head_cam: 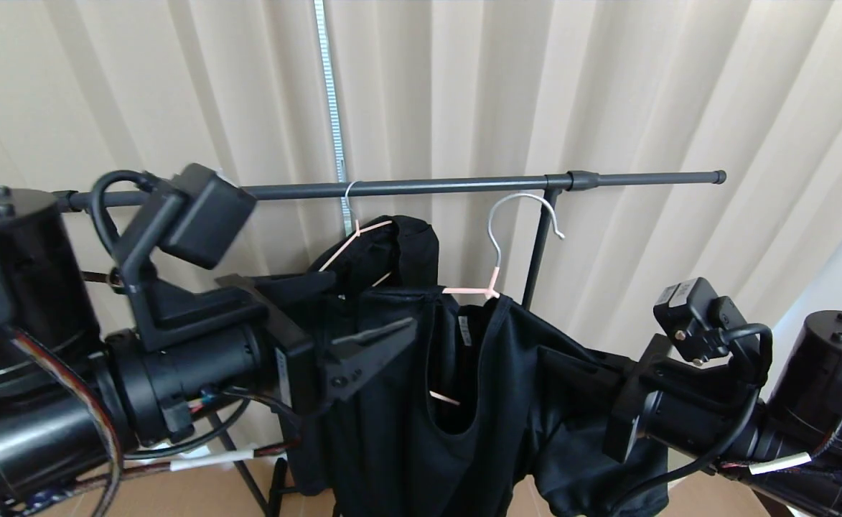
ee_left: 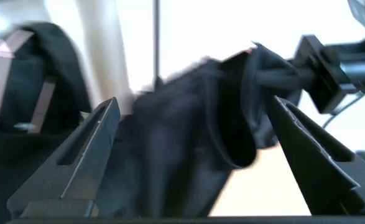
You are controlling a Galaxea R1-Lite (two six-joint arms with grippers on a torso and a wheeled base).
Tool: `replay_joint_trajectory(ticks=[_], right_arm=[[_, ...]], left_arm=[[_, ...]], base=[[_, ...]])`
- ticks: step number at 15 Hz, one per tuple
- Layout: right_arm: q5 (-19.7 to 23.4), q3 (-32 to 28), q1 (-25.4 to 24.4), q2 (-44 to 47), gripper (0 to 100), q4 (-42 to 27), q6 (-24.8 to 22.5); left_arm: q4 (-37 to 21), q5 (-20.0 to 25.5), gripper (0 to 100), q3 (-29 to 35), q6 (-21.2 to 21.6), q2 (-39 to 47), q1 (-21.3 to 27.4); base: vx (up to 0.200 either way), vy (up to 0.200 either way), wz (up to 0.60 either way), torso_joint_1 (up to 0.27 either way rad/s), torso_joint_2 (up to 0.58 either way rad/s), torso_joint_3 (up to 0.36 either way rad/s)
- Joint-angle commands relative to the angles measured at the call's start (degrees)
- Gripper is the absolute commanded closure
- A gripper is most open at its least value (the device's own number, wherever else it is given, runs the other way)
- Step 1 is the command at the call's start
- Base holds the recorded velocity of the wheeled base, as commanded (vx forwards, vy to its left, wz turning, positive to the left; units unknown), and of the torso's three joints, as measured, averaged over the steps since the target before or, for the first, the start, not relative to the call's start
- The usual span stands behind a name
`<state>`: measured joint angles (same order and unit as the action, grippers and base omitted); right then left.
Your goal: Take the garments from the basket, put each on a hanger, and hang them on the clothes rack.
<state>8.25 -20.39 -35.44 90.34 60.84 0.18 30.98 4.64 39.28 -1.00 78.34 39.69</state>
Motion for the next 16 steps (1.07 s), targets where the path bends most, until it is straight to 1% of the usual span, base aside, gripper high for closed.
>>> replay_joint_trajectory(ticks=[1, 2, 3, 5, 6, 7, 8, 9, 10, 11, 12, 14, 15, 16], right_arm=[[2.1, 0.4, 2.9, -0.1, 100, 0.1, -0.8], [3.0, 0.6, 3.4, -0.1, 100, 0.1, -0.8], [3.6, 0.7, 3.5, -0.3, 100, 0.1, -0.8], [5.4, 1.4, 4.1, -1.2, 100, 0.1, -0.9], [7.2, 1.9, 4.4, -1.7, 100, 0.1, -1.0], [9.9, 2.3, 6.0, -2.0, 100, 0.0, -1.7], [12.8, 2.6, 7.8, -2.4, 100, 0.1, -1.7], [14.2, 2.6, 8.7, -2.5, 100, 0.1, -1.7], [17.9, 2.8, 10.7, -2.9, 100, 0.0, -1.7], [20.1, 3.1, 11.6, -3.4, 100, 0.0, -1.7], [21.2, 3.1, 12.0, -3.6, 100, 0.0, -1.6], [21.4, 3.0, 12.1, -4.0, 100, 0.0, -1.4], [21.5, 3.0, 12.1, -4.3, 100, 0.0, -1.3], [22.3, 3.1, 12.1, -4.4, 100, 0.0, -1.3]], left_arm=[[-0.1, 11.0, 0, -2.3, -0.1, -5.7, -13.2], [0.0, 17.5, 0, -3.5, -0.4, -6.4, -17.7], [0.0, 20.6, 0, -5.2, -0.3, -6.5, -20.6], [0.1, 24.1, 0, -6.3, -0.1, -5.7, -24.8], [0.1, 28.4, 0, -6.4, 0.0, -4.5, -27.9], [0.2, 36.0, 0, -6.4, 0.1, -2.7, -33.0], [0.3, 45.6, 0, -6.9, 0.2, -1.2, -37.7], [0.5, 49.8, 0, -7.2, 0.3, -0.6, -39.7], [1.1, 54.1, 0, -7.4, 1.0, 0.9, -42.1], [1.2, 54.1, 0, -7.5, 1.8, 1.9, -42.2], [1.3, 54.2, 0, -8.3, 2.5, 2.2, -42.2], [1.4, 54.2, 0, -10.1, 5.7, 2.9, -41.8], [1.4, 54.2, 0, -11.1, 8.0, 4.1, -41.3], [1.4, 54.2, 0, -11.9, 10.1, 5.7, -40.9]], base=[[0.000, 0.000, 0.00, 0.000, 0.00, 0.000], [0.000, 0.000, 0.00, 0.000, 0.00, 0.000], [0.000, 0.000, 0.00, 0.000, 0.00, 0.000], [0.000, 0.000, 0.00, 0.000, 0.00, 0.000], [0.000, 0.000, 0.00, 0.000, 0.00, 0.000], [0.000, 0.000, 0.00, 0.000, 0.00, 0.000], [0.000, 0.000, 0.00, 0.000, 0.00, 0.000], [0.000, 0.000, 0.00, 0.000, 0.00, 0.000], [0.000, 0.000, 0.00, 0.000, 0.00, 0.000], [0.000, 0.000, 0.00, 0.000, 0.00, 0.000], [0.000, 0.000, 0.00, 0.000, 0.00, 0.000], [0.000, 0.000, 0.00, 0.000, 0.00, 0.000], [0.000, 0.000, 0.00, 0.000, 0.00, 0.000], [0.000, 0.000, 0.00, 0.000, 0.00, 0.000]])
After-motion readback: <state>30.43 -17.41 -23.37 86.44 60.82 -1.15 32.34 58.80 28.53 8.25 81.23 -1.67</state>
